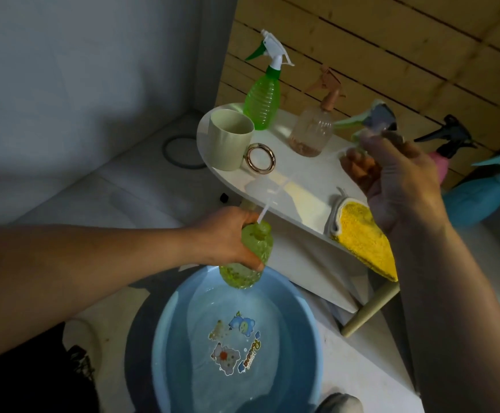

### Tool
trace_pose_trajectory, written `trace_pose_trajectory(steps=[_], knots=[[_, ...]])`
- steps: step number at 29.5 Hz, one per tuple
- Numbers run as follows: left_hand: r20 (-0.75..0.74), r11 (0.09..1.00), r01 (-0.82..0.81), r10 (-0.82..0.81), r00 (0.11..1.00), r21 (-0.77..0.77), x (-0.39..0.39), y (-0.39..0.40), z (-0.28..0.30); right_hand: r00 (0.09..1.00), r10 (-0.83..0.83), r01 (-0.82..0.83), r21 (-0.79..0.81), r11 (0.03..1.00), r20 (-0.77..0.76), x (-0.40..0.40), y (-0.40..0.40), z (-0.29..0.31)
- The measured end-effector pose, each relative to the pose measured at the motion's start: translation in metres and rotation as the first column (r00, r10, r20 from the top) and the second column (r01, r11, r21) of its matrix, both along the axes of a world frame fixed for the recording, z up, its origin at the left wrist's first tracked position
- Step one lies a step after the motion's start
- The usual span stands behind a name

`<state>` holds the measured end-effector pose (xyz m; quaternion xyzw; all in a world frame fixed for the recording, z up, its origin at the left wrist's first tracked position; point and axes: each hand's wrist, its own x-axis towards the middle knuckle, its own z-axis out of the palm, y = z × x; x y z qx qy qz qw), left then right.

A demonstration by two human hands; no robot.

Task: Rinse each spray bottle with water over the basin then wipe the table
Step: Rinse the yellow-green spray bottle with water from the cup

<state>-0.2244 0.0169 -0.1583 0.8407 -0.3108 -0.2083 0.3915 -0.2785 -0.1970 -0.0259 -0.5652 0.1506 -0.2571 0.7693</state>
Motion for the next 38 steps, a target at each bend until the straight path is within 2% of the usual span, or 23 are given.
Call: trace_pose_trajectory(steps=[8,16,20,24,27,33,37,38], knots=[[0.031,1.0,0.005,-0.006,0.999,0.019,-0.001,0.002,0.005,0.998,0.032,-0.012,-0.3,0.954,0.062,-0.014,0.015,-0.005],[0.044,1.0,0.009,-0.011,0.999,0.026,0.0,0.001,0.005,0.969,0.247,-0.211,-0.504,0.837,0.005,-0.048,0.032,-0.024],[0.08,1.0,0.014,-0.015,0.997,0.008,-0.004,-0.002,0.006,0.939,0.336,-0.32,-0.566,0.76,-0.079,-0.057,0.033,-0.047],[0.07,0.999,0.029,-0.028,0.997,-0.017,-0.006,-0.004,0.004,0.921,0.344,-0.38,-0.609,0.697,-0.182,-0.063,0.037,-0.062],[0.065,0.995,0.076,-0.072,0.995,-0.064,-0.012,-0.007,0.008,0.906,0.356,-0.42,-0.61,0.672,-0.231,-0.066,0.038,-0.07],[0.055,0.991,0.043,-0.036,0.998,-0.126,-0.024,-0.009,0.005,0.893,0.348,-0.449,-0.625,0.638,-0.286,-0.069,0.038,-0.076],[0.048,0.986,-0.04,0.049,0.998,-0.165,-0.028,-0.013,0.038,0.923,0.319,-0.376,-0.686,0.623,-0.216,-0.063,0.033,-0.053],[0.097,0.989,-0.021,0.036,0.995,-0.15,-0.02,-0.031,0.064,0.943,0.302,-0.309,-0.707,0.636,-0.14,-0.06,0.015,-0.031]])
